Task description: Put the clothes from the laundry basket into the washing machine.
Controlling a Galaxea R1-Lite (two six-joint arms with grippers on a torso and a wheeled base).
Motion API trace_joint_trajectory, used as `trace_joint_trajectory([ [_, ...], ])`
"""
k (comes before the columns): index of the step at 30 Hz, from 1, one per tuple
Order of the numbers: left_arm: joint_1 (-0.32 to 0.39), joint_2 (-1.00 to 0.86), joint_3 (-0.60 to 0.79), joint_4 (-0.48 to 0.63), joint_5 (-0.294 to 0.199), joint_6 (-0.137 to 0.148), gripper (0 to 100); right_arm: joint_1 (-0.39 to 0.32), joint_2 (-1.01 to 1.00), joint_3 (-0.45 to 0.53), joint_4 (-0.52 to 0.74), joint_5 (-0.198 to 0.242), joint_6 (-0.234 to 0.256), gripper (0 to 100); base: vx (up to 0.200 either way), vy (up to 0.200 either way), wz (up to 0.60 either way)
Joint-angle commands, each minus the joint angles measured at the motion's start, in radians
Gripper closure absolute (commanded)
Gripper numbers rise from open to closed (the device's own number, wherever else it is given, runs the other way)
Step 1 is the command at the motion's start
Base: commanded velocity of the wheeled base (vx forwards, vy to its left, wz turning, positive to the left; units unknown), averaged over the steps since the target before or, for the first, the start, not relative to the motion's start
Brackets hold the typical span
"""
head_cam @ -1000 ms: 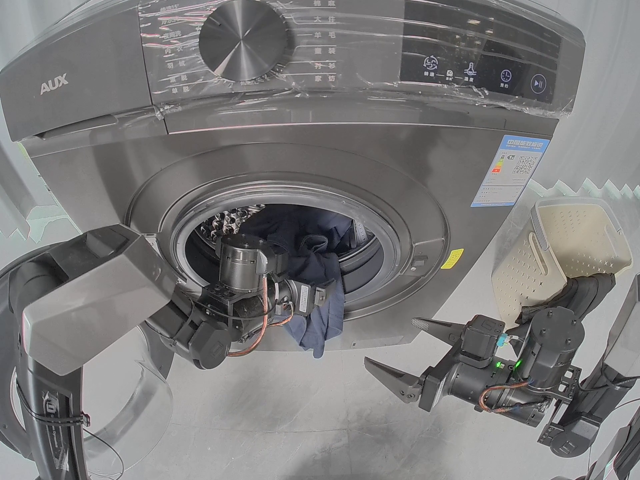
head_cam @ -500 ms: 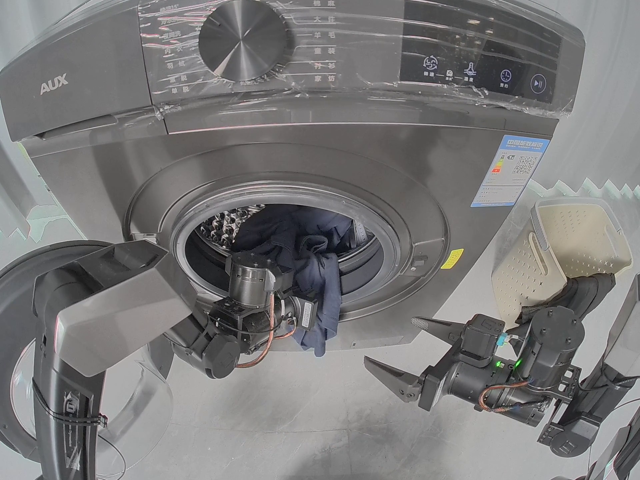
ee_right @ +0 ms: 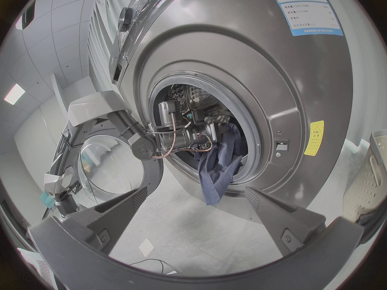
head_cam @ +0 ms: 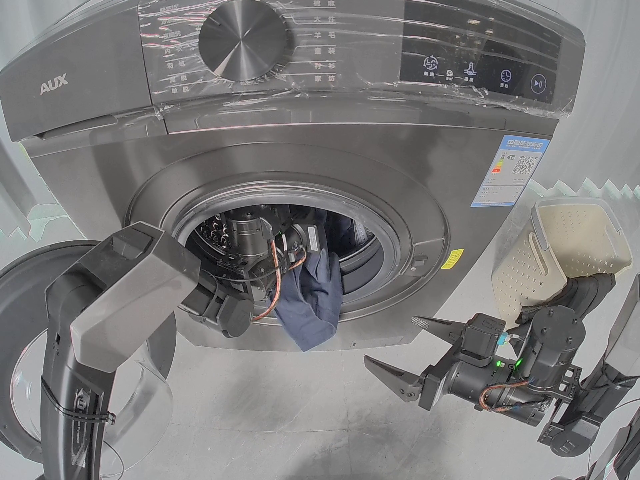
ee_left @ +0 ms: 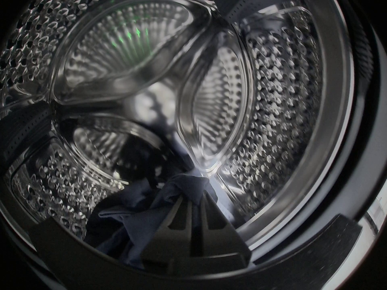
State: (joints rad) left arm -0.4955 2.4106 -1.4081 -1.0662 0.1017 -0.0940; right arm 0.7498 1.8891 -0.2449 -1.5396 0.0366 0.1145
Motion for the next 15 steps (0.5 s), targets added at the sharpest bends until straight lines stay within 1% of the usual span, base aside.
trace_joint_trajectory([
  [1, 0.026, 0.091, -0.126, -0.035, 0.038, -0.009, 100, 0.0, 0.002, -0.001, -0.001, 0.0, 0.001, 0, 0.0, 0.0, 0.0],
  [4, 0.037, 0.117, -0.175, -0.035, 0.049, -0.009, 100, 0.0, 0.002, -0.001, -0.001, 0.0, 0.001, 0, 0.0, 0.0, 0.0],
  [8, 0.041, 0.12, -0.169, -0.035, 0.049, -0.009, 100, 0.0, 0.004, 0.001, -0.001, 0.0, 0.001, 0, 0.0, 0.0, 0.0],
  [9, 0.041, 0.12, -0.164, -0.035, 0.049, -0.007, 0, 0.0, 0.004, -0.001, -0.001, 0.0, 0.001, 0, 0.0, 0.0, 0.0],
  [12, 0.04, 0.111, -0.118, -0.035, 0.046, -0.006, 0, 0.0, 0.004, 0.001, -0.001, 0.0, 0.001, 0, 0.0, 0.0, 0.0],
  [15, 0.026, 0.056, -0.017, -0.026, 0.032, -0.007, 0, 0.0, 0.004, 0.001, -0.001, 0.0, 0.001, 0, 0.0, 0.0, 0.0],
])
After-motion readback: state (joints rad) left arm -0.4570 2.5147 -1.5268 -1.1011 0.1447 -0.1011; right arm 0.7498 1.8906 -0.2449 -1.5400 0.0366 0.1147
